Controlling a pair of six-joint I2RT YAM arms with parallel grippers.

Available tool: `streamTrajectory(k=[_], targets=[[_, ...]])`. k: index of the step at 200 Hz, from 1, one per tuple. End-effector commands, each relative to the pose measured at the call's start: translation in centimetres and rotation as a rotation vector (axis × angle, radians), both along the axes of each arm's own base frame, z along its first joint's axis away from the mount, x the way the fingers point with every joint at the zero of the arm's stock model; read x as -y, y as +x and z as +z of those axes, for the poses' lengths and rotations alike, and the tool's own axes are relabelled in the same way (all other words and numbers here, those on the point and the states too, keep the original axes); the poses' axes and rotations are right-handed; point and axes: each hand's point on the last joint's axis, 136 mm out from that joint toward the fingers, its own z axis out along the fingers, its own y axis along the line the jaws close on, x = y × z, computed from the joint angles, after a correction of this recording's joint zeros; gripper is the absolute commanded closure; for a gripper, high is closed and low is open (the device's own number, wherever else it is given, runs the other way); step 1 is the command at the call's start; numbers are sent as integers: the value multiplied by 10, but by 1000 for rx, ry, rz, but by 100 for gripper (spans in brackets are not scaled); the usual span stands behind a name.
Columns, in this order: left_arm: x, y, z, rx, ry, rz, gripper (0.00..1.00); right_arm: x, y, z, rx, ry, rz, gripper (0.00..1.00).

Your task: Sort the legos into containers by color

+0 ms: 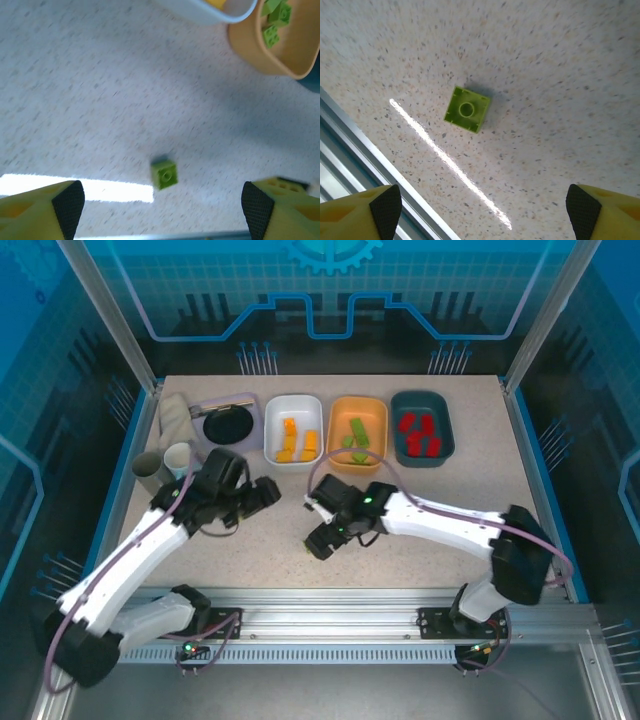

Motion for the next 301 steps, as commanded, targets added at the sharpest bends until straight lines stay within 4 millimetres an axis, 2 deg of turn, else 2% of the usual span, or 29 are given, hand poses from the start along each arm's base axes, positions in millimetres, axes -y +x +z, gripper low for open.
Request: streamTrajectory(k=[1,31,64,82,136,171,204,227,251,266,301], targets=[[-10,-37,-11,-37,-48,4,14,-8,-7,-12,-57,-97,-44,12],[-10,-66,-16,-39,-120,-35,14,-28,-7,-32,-119,-138,-100,14],[-2,-84,-11,-6,-200,-111,14,-28,1,-52,-143,-248,-175,20],[1,-89,-8,17,-236,-139,12,-28,5,-61,-145,-283,-203,24],[-6,-102,-5,22,-214,-157,9,-37,10,-80,-163,-311,-229,36],[-8,-106,-6,18,-217,-152,9,-36,15,-87,-158,-335,-242,50],[-7,-106,-6,22,-227,-151,9,-34,19,-86,-142,-338,-244,62],[-4,-103,-2,39,-248,-156,9,-33,24,-68,-104,-306,-254,64],[3,-94,8,66,-279,-156,10,-23,45,-29,-66,-237,-308,65],[8,-84,14,79,-285,-158,10,-11,66,-1,-40,-178,-360,65],[24,-50,33,133,-300,-166,10,20,125,34,-40,-60,-487,66]])
